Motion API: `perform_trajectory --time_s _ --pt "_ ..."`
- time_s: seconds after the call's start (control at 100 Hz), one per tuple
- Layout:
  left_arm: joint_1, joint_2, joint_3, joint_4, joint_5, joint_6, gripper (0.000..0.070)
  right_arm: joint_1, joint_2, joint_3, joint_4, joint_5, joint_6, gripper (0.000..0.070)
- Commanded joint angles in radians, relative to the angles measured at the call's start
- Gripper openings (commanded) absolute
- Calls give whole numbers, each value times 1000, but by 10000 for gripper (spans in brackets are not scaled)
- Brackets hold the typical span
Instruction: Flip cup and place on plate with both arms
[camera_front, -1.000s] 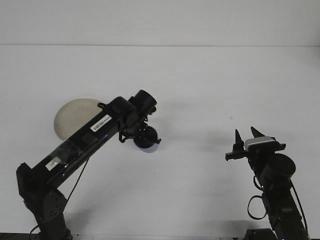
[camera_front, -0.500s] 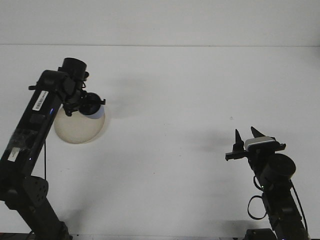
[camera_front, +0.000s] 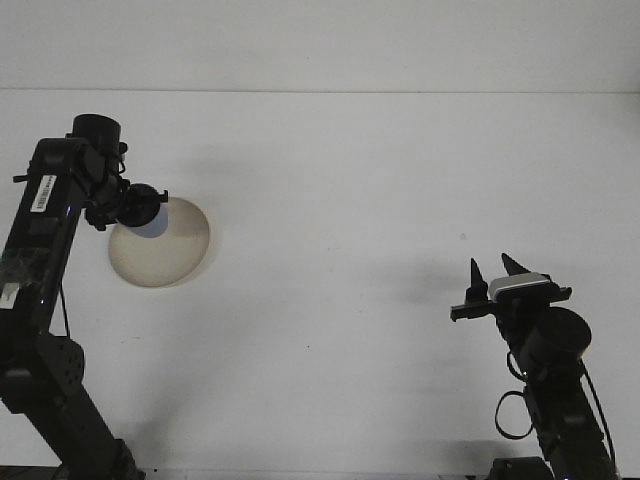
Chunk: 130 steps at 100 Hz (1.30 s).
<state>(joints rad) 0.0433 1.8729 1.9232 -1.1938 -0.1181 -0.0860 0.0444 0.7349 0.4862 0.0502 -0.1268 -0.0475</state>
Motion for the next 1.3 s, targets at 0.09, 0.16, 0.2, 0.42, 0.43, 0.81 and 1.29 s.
perform_trajectory --time_s 0.09,0.16,0.2,0.42,0.43,0.81,1.29 --pt "2 66 14 1 -5 16 5 0 5 7 9 4 14 357" --pt "2 86 14 0 -6 16 6 0 5 7 9 4 14 357" --pt "2 98 14 0 -6 16 6 0 5 7 9 4 14 357" --pt "2 154 14 1 -5 15 12 0 5 7 9 4 14 357" --pt "2 156 14 1 -6 15 12 0 5 7 9 4 14 357" --pt "5 193 12 13 -5 15 45 0 5 7 9 4 13 357" --pt "5 177 13 32 -5 15 195 0 5 7 10 4 13 357"
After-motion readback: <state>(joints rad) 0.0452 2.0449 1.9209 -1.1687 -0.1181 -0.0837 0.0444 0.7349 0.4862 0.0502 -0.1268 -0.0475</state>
